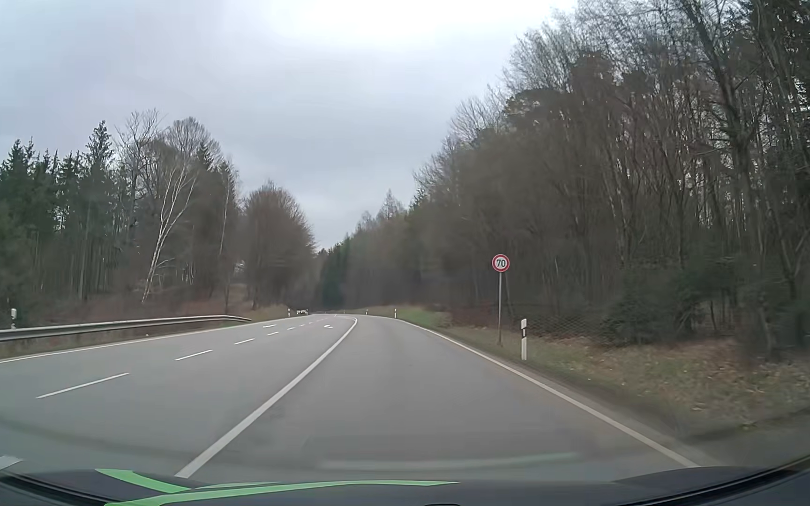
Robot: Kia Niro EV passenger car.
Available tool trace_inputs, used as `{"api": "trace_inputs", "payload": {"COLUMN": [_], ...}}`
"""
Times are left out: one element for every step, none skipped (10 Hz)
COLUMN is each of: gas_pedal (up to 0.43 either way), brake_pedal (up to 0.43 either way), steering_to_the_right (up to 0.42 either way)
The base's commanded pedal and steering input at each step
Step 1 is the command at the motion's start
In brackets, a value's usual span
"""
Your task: Follow the waypoints while adhering to traffic rules and regulations
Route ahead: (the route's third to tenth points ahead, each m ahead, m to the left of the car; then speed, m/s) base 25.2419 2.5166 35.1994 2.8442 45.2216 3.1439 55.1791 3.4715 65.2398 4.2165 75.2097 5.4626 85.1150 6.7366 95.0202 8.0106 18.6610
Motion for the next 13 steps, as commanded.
{"api": "trace_inputs", "payload": {"gas_pedal": [0.197, 0.189, 0.189, 0.177, 0.177, 0.177, 0.177, 0.177, 0.177, 0.177, 0.177, 0.177, 0.177], "brake_pedal": [0.0, 0.0, 0.0, 0.0, 0.0, 0.0, 0.0, 0.0, 0.0, 0.0, 0.0, 0.0, 0.0], "steering_to_the_right": [-0.01, -0.01, -0.01, -0.01, -0.009, -0.009, -0.009, -0.008, -0.008, -0.009, -0.009, -0.008, -0.008]}}
